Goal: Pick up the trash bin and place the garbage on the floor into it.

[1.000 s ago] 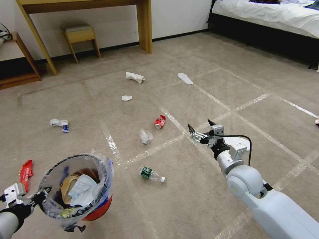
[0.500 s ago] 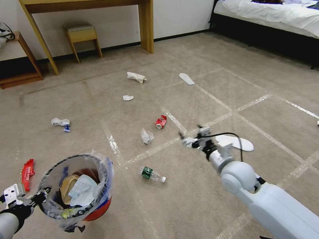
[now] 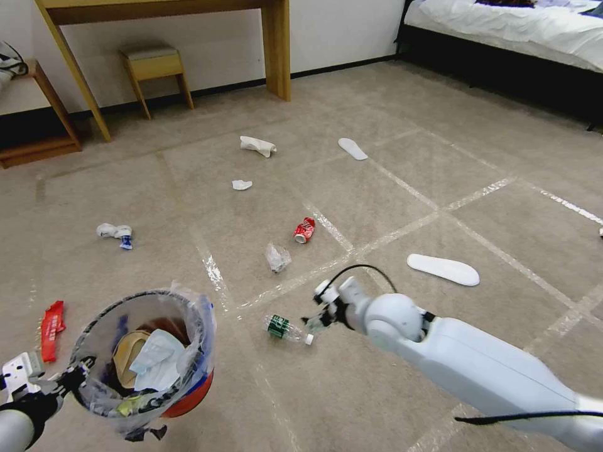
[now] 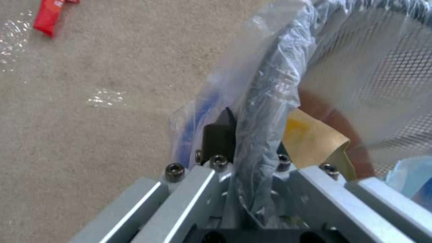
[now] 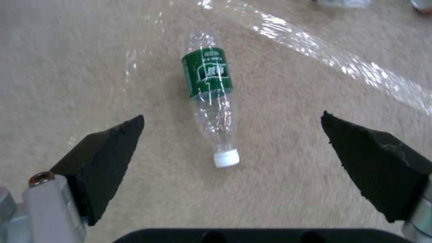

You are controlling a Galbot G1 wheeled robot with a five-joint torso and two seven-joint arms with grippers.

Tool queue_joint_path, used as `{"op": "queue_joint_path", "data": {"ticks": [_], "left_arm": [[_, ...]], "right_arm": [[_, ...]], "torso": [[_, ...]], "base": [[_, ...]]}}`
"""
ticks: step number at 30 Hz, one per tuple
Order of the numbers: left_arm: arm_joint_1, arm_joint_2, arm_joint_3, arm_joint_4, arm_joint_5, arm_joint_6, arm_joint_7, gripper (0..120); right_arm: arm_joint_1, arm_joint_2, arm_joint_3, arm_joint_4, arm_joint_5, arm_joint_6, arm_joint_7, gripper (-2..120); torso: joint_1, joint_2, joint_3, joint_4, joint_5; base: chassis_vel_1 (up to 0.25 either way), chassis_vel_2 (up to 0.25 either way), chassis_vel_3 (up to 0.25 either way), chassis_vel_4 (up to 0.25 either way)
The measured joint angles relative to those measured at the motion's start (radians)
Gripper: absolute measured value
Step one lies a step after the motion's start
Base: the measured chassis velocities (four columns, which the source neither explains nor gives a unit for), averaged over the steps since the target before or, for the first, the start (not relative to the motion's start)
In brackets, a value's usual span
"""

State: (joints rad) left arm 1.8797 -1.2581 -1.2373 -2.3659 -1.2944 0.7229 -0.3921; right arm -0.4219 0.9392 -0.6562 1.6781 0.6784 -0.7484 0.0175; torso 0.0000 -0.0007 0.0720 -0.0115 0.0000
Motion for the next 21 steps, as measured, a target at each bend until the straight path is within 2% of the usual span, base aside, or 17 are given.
{"op": "queue_joint_path", "data": {"ticks": [1,5,7,9,12,16,21], "left_arm": [[0.003,-0.009,-0.006,-0.001,0.0,-0.001,0.003,1],[0.005,-0.021,-0.013,-0.002,0.0,-0.001,0.006,1],[0.006,-0.034,-0.024,-0.002,0.0,-0.002,0.011,1],[0.007,-0.037,-0.028,-0.002,-0.001,-0.002,0.012,1],[0.008,-0.047,-0.041,0.001,-0.004,-0.003,0.016,1],[0.013,-0.058,-0.047,0.006,-0.003,-0.004,0.024,1],[0.02,-0.063,-0.052,0.011,0.001,-0.006,0.034,1]], "right_arm": [[0.04,0.029,-0.046,-0.06,-0.04,0.0,-0.046,100],[0.081,0.067,-0.084,-0.127,-0.096,0.002,-0.121,100],[0.123,0.13,-0.135,-0.203,-0.132,0.004,-0.157,100],[0.132,0.156,-0.148,-0.224,-0.139,0.005,-0.16,100],[0.141,0.256,-0.184,-0.285,-0.162,0.008,-0.161,100],[0.131,0.314,-0.197,-0.353,-0.216,0.009,-0.159,100],[0.113,0.341,-0.194,-0.437,-0.263,0.034,-0.156,100]], "torso": [[0.0,0.0,0.0,-0.0002,-0.0002],[0.0,0.0,0.0,-0.0001,-0.0003],[0.0,0.0,0.0,-0.0003,-0.0004],[0.0,0.0,0.0,-0.0002,-0.0004],[0.0,0.0,0.0,0.0003,0.0],[0.0,0.0,0.0,0.0001,-0.0003],[0.0,0.0,0.0,-0.0003,-0.0002]], "base": [[0.0,0.0,0.0,0.0],[0.0,0.0,0.0,0.0],[0.0,0.0,0.0,0.0],[0.0,0.0,0.0,0.0],[0.0,0.0,0.0,0.0],[0.0,0.0,0.0,0.0],[0.0,0.0,0.0,0.0]]}}
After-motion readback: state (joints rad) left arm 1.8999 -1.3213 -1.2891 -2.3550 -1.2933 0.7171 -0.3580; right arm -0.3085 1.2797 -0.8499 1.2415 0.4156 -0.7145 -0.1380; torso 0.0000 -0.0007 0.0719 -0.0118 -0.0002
